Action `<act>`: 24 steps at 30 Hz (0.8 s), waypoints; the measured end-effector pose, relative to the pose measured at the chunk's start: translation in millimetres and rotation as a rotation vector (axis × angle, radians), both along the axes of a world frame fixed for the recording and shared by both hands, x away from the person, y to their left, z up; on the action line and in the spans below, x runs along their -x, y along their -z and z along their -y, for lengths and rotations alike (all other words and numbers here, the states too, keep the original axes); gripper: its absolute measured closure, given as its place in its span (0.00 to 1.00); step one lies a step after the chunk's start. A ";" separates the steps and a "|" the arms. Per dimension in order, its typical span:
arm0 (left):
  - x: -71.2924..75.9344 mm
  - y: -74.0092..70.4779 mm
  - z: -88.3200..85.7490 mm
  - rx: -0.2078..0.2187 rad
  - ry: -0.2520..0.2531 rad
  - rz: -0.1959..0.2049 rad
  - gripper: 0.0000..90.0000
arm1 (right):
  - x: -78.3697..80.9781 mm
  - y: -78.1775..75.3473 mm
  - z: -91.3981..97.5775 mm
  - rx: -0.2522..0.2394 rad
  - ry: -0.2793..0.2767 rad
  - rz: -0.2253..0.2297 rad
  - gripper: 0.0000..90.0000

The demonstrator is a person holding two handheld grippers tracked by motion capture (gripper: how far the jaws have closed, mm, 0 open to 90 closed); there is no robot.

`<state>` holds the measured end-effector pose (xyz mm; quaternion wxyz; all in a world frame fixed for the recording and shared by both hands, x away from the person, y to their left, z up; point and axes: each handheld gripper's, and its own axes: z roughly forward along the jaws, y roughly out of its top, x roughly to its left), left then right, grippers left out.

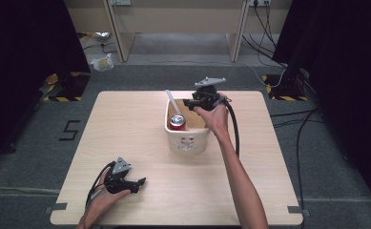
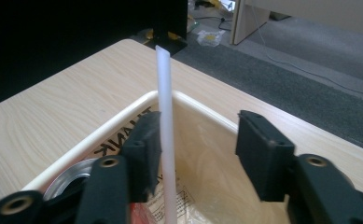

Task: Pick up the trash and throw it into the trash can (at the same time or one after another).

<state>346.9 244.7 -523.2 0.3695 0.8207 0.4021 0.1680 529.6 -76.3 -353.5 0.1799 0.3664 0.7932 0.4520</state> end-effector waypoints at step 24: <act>0.0 0.3 0.3 0.003 -0.003 0.003 0.15 | 23.9 -2.8 43.2 -0.011 0.094 0.047 0.25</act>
